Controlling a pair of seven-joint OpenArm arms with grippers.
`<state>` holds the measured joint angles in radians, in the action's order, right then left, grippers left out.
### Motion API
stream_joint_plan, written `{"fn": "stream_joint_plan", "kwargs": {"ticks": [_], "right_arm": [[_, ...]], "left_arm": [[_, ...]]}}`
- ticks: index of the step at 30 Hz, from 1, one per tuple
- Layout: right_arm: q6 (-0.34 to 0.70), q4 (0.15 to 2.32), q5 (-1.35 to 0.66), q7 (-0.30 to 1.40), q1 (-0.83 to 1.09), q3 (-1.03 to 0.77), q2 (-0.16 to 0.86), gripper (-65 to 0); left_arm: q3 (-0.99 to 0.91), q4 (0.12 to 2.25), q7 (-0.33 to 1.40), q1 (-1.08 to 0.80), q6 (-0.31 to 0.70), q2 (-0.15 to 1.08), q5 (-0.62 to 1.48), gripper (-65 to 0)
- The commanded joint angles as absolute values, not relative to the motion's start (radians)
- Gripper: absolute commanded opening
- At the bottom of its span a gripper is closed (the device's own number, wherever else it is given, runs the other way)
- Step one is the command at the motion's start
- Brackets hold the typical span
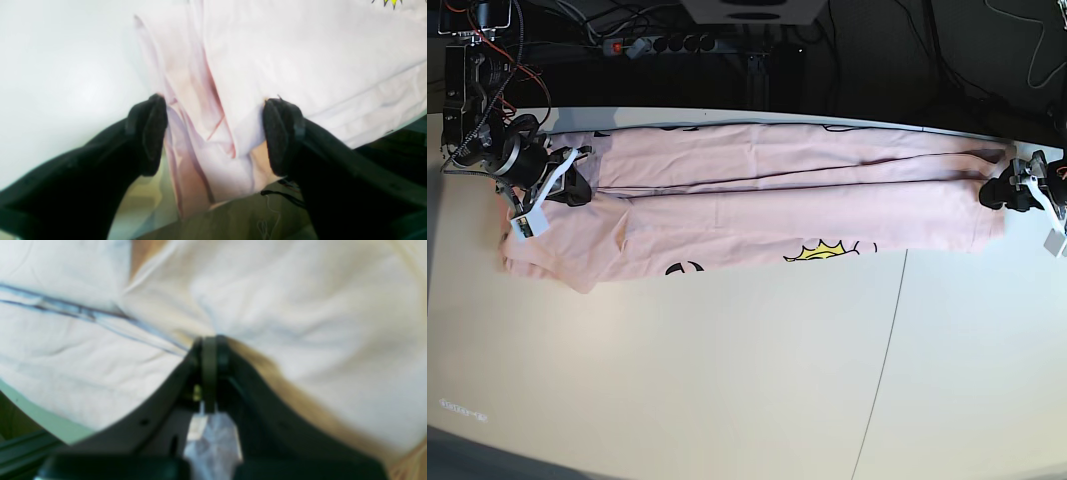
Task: Fold the T-shirt properly
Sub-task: 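Hold the strip ends and tug them apart to straighten the strip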
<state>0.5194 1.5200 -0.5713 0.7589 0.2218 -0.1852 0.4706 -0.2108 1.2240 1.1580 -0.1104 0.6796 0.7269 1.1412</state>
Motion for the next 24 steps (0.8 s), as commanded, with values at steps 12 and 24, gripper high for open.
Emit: {"fn": "stream_joint_plan", "kwargs": {"ticks": [12, 24], "right_arm": [[0.599, 1.512, -0.516, 0.811, 0.228, -0.187, 0.485, -65.0], [0.599, 1.512, -0.516, 0.811, 0.228, -0.187, 0.485, -65.0]], "left_arm": [[-0.189, 1.113, 1.110, -0.101, 0.698, 0.743, 1.076, -17.4], [-0.189, 1.113, 1.197, -0.101, 0.698, 0.739, 1.217, -17.5]]}}
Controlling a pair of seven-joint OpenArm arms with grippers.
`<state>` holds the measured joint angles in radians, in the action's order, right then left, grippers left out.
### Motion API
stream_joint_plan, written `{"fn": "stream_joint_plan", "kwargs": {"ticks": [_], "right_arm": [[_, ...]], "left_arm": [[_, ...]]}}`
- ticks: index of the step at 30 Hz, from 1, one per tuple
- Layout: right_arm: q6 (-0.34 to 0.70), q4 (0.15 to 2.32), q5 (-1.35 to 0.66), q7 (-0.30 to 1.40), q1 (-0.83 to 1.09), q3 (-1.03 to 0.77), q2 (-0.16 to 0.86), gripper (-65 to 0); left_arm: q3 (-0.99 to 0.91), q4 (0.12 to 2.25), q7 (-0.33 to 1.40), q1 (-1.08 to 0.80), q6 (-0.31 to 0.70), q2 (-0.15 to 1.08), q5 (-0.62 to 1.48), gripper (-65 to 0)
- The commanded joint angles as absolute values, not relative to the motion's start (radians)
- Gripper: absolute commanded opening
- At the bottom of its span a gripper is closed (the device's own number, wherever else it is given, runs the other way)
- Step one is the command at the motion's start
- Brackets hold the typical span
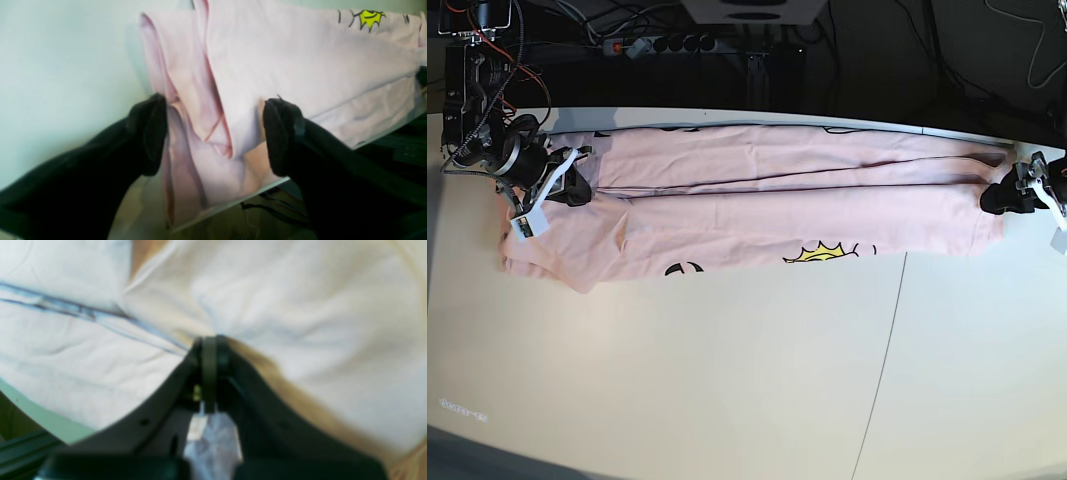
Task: Fold the T-shirt properly
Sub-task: 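Hold the strip ends and tug them apart to straighten the strip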
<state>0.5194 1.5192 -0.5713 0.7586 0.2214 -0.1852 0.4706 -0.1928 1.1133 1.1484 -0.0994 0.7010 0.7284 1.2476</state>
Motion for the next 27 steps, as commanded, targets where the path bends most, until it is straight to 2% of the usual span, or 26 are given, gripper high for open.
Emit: {"fn": "stream_joint_plan", "kwargs": {"ticks": [1, 8, 18, 19, 20, 21, 23, 25, 26, 27], "right_arm": [[0.599, 1.512, -0.516, 0.811, 0.228, -0.187, 0.485, -65.0], [0.599, 1.512, -0.517, 0.811, 0.228, -0.187, 0.485, -65.0], [0.599, 1.512, -0.524, 0.811, 0.228, -0.187, 0.484, -65.0], [0.599, 1.512, -0.524, 0.811, 0.228, -0.187, 0.485, -65.0], [0.599, 1.512, -0.524, 0.811, 0.228, -0.187, 0.485, -65.0], [0.599, 1.512, -0.524, 0.811, 0.228, -0.187, 0.485, -65.0], [0.599, 1.512, -0.524, 0.811, 0.228, -0.187, 0.485, -65.0], [0.599, 1.512, -0.524, 0.811, 0.228, -0.187, 0.485, -65.0], [0.599, 1.512, -0.524, 0.811, 0.228, -0.187, 0.485, -65.0], [0.599, 1.512, -0.524, 0.811, 0.228, -0.187, 0.485, -65.0]], "left_arm": [[-0.189, 1.113, 1.197, -0.101, 0.698, 0.739, 1.217, -17.5], [-0.189, 1.113, 1.216, -0.101, 0.698, 0.739, 1.269, -17.5], [-0.189, 1.113, 1.213, -0.100, 0.698, 0.682, 1.242, -17.6], [-0.189, 1.113, 1.211, -0.100, 0.698, 0.679, 1.232, -19.1], [-0.189, 1.113, 1.208, -0.100, 0.698, 0.677, 1.225, -23.2], [-0.189, 1.113, 1.208, -0.100, 0.698, 0.676, 1.217, -30.1], [-0.189, 1.113, 1.188, -0.100, 0.698, 0.676, 1.196, -48.9], [-0.189, 1.113, 1.143, -0.100, 0.698, 0.676, 1.168, -62.3], [-0.189, 1.113, 1.119, -0.099, 0.698, 0.677, 1.155, -65.0], [-0.189, 1.113, 1.100, -0.099, 0.698, 0.677, 1.139, -65.0]]}}
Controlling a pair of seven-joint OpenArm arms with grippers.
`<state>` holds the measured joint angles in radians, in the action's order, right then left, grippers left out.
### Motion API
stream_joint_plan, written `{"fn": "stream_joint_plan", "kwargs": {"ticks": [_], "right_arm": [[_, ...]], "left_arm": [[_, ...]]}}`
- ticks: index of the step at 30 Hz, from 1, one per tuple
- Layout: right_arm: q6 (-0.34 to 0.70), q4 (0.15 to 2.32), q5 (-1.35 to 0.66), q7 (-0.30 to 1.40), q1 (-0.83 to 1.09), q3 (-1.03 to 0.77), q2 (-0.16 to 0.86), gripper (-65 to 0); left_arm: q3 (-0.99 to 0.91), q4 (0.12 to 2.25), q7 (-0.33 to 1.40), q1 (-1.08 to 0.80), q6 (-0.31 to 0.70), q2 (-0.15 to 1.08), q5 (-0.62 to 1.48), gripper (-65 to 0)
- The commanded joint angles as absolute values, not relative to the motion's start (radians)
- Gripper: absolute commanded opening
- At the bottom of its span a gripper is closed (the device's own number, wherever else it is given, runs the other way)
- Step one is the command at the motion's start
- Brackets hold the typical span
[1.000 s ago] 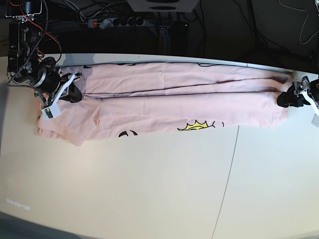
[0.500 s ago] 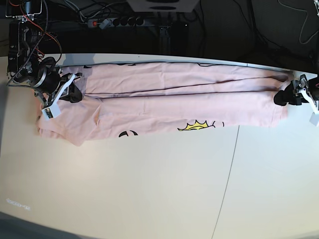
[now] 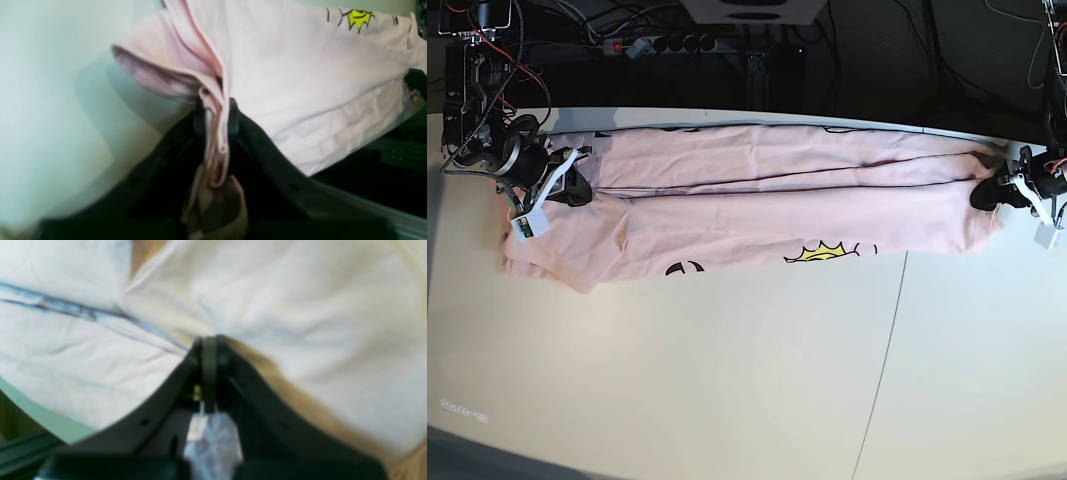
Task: Fold the T-shirt properly
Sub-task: 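Hold the strip ends and tug them apart to straighten the strip, then lift the strip end with the left gripper and fold it toward the right gripper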
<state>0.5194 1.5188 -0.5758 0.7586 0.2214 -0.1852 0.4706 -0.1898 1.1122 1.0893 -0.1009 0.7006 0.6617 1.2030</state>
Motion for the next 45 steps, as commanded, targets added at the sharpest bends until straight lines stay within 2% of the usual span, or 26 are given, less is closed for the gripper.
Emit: {"fn": "stream_joint_plan", "kwargs": {"ticks": [1, 16, 28, 29, 31, 32, 33, 39, 45], "right_arm": [[0.599, 1.512, -0.524, 0.811, 0.228, -0.187, 0.485, -65.0], [0.602, 1.517, -0.660, 0.847, 0.115, -0.189, 0.487, -65.0], [0.602, 1.547, -0.674, 0.868, 0.108, -0.189, 0.487, -65.0], [0.602, 1.547, -0.676, 0.869, 0.108, -0.189, 0.487, -60.3], [0.602, 1.547, -0.696, 0.875, 0.108, -0.189, 0.487, -41.9], [0.602, 1.548, -0.706, 0.876, 0.108, -0.189, 0.487, -36.6], [0.602, 1.549, -0.718, 0.876, 0.108, -0.189, 0.487, -34.7], [0.603, 1.648, -0.759, 0.907, 0.109, -0.189, 0.485, -34.6], [0.603, 1.715, -0.767, 0.918, 0.108, -0.189, 0.484, -34.7]], "left_arm": [[-0.189, 1.113, 1.092, -0.097, 0.698, 0.676, 1.125, -65.0], [-0.189, 1.113, 1.088, 0.062, 0.698, 0.682, 1.056, -65.0], [-0.189, 1.113, 1.049, 0.168, 0.698, 0.715, 0.968, -65.0], [-0.189, 1.113, 1.046, 0.169, 0.698, 0.715, 0.968, -65.0], [-0.189, 1.113, 1.043, 0.169, 0.698, 0.715, 0.968, -65.0], [-0.189, 1.113, 1.043, 0.169, 0.698, 0.715, 0.968, -65.0], [-0.189, 1.113, 1.044, 0.169, 0.698, 0.715, 0.968, -65.0], [-0.189, 1.113, 1.054, 0.169, 0.698, 0.734, 0.969, -65.0], [-0.189, 1.115, 1.146, 0.172, 0.698, 0.803, 1.066, -65.0]]}}
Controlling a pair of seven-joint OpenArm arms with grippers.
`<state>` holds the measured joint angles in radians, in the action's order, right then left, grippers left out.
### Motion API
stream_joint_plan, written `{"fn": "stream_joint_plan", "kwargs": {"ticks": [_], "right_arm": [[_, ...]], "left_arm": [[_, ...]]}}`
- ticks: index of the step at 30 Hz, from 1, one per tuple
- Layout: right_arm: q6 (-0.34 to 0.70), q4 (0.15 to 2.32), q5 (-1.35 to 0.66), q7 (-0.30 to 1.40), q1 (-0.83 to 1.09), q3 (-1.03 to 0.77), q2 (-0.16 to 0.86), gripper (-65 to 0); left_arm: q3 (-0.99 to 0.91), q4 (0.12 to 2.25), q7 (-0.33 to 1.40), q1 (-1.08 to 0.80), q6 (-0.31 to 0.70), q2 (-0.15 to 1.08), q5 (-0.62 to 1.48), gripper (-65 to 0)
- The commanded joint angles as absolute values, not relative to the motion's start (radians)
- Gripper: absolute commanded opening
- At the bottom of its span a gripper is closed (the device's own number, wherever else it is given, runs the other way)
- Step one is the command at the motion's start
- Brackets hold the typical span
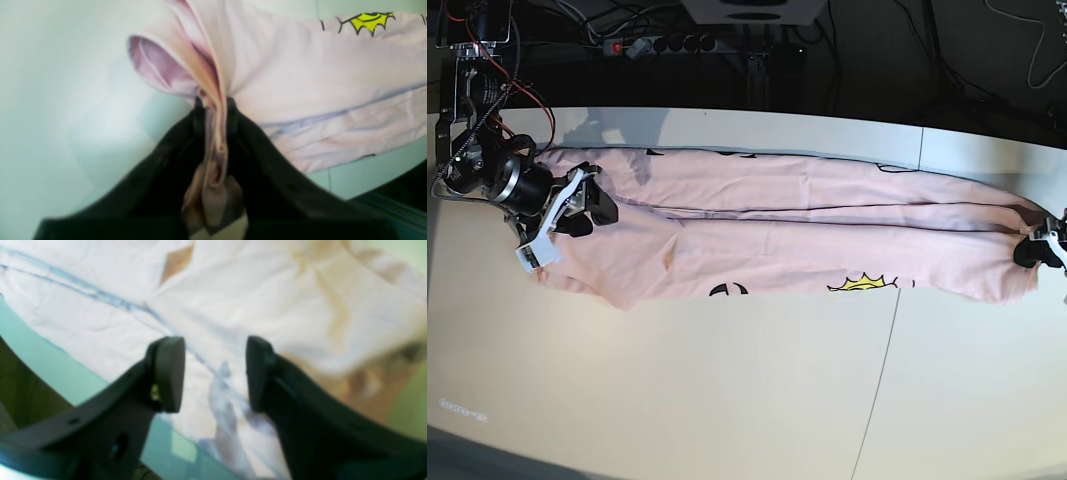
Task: Fold the T-shirt properly
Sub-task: 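Lift the strip end with the left gripper and fold it toward the right gripper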
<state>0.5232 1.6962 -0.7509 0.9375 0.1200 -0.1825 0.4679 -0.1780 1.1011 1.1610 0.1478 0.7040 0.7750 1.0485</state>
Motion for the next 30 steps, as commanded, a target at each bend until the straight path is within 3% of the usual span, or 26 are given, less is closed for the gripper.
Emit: {"fn": "stream_joint_plan", "kwargs": {"ticks": [1, 7, 13, 20, 30], "right_arm": [[0.603, 1.722, -0.767, 0.918, 0.109, -0.189, 0.484, -34.7], [0.603, 1.727, -0.763, 0.917, 0.108, -0.189, 0.484, -34.9], [0.603, 1.727, -0.760, 0.916, 0.108, -0.189, 0.484, -34.9], [0.603, 1.727, -0.759, 0.910, 0.108, -0.189, 0.484, -34.9], [0.603, 1.726, -0.756, 0.915, 0.109, -0.189, 0.484, -34.9]], "left_arm": [[-0.189, 1.119, 1.159, 0.172, 0.698, 0.814, 1.084, -65.0], [-0.189, 1.198, 1.270, 0.169, 0.698, 0.825, 1.225, -65.0], [-0.186, 1.409, 1.310, 0.141, 0.698, 0.773, 1.284, -65.0], [-0.060, 1.601, 1.304, 0.064, 0.698, 0.665, 1.239, -65.0], [0.126, 1.614, 1.232, 0.084, 0.698, 0.458, 1.079, -65.0]]}}
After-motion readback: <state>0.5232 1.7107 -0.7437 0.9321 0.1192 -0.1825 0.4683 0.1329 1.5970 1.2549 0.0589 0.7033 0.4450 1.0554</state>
